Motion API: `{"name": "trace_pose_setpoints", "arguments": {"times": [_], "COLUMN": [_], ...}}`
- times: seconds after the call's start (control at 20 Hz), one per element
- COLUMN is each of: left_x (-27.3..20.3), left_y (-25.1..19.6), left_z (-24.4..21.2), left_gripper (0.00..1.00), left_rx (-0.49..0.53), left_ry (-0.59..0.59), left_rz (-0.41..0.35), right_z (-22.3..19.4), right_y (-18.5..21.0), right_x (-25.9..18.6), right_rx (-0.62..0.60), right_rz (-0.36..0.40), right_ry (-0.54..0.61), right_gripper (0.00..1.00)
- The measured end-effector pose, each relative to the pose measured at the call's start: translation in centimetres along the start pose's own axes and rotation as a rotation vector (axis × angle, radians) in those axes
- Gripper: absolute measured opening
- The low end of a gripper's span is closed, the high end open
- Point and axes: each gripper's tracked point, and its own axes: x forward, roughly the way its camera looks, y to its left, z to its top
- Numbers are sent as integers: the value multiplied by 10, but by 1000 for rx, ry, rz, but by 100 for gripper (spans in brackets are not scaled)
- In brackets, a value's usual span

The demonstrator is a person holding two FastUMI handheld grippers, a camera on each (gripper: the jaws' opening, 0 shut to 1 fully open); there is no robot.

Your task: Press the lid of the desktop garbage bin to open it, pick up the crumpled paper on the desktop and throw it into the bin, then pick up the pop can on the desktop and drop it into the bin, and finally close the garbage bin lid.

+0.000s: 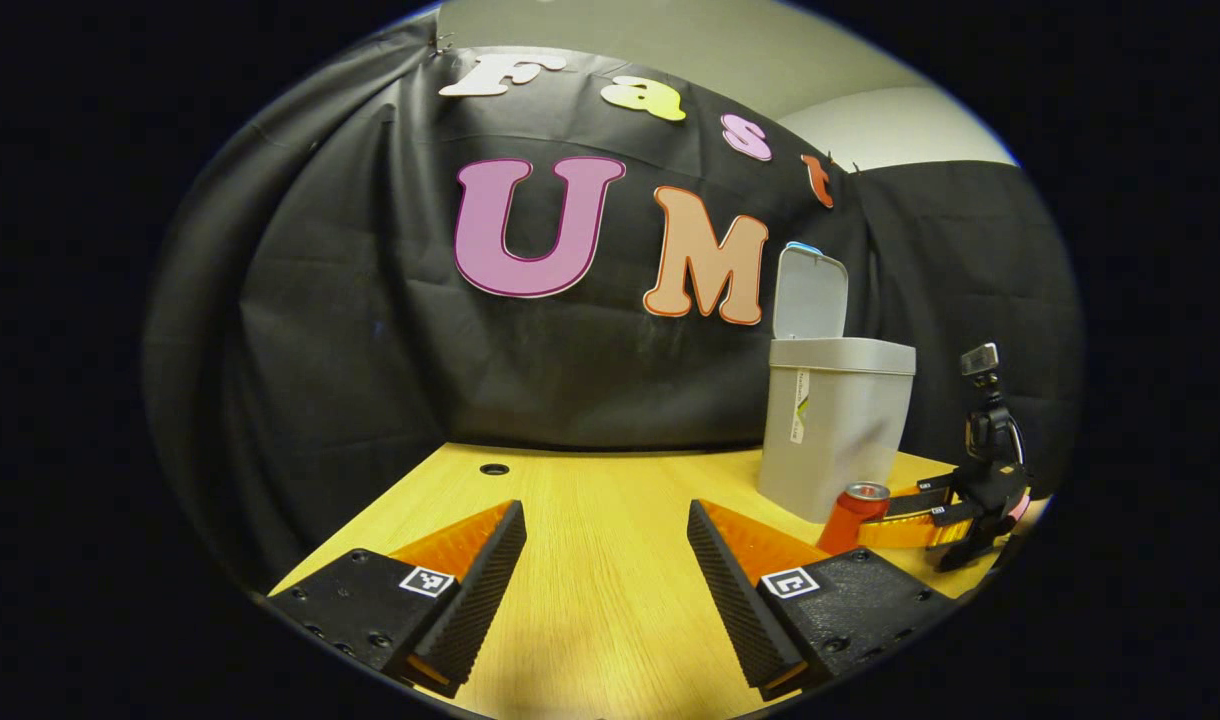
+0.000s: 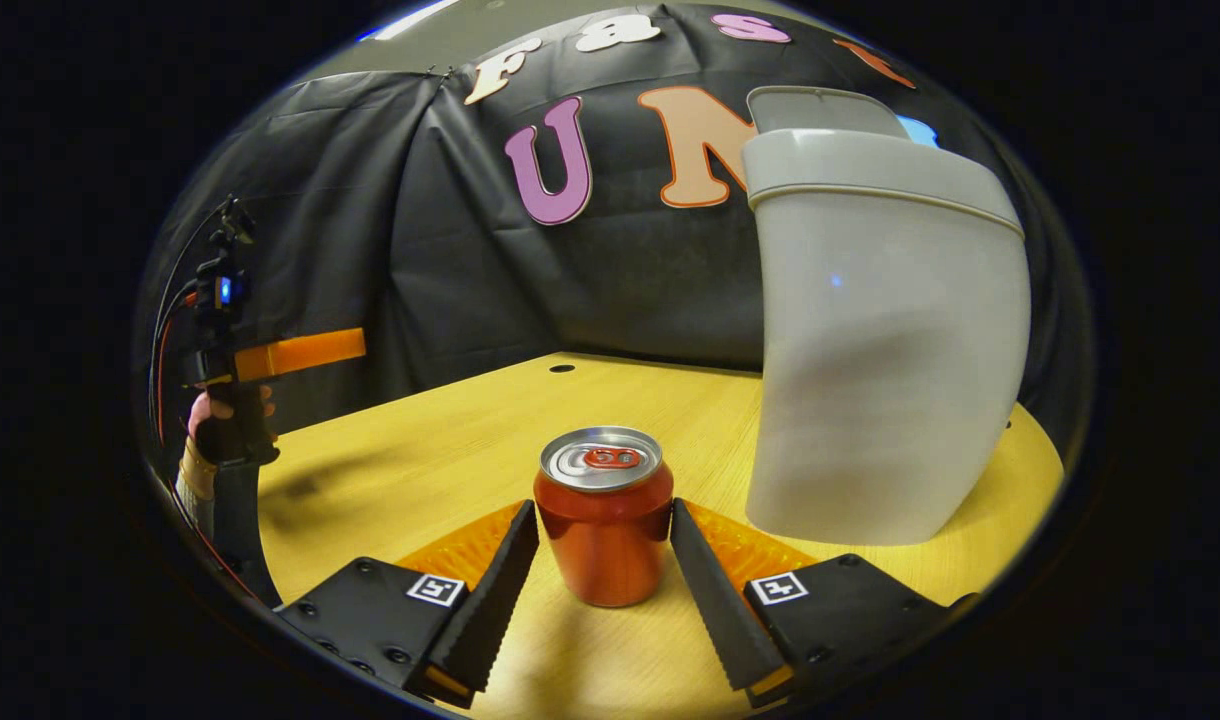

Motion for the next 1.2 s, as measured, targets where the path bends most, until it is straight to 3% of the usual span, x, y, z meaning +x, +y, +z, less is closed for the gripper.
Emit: {"name": "trace_pose_setpoints", "arguments": {"times": [0.6,1.2], "left_x": [-1,3], "left_y": [-5,-1], "left_z": [-17,-28], "left_gripper": [94,95], "left_rx": [-21,-29], "left_ry": [18,42], "left_rz": [-38,-32], "right_z": [7,101], "right_y": [-2,-8], "right_x": [8,-60], "right_rx": [4,-2], "right_rz": [-14,-51], "right_ry": [2,-50], "right_gripper": [85,83]}}
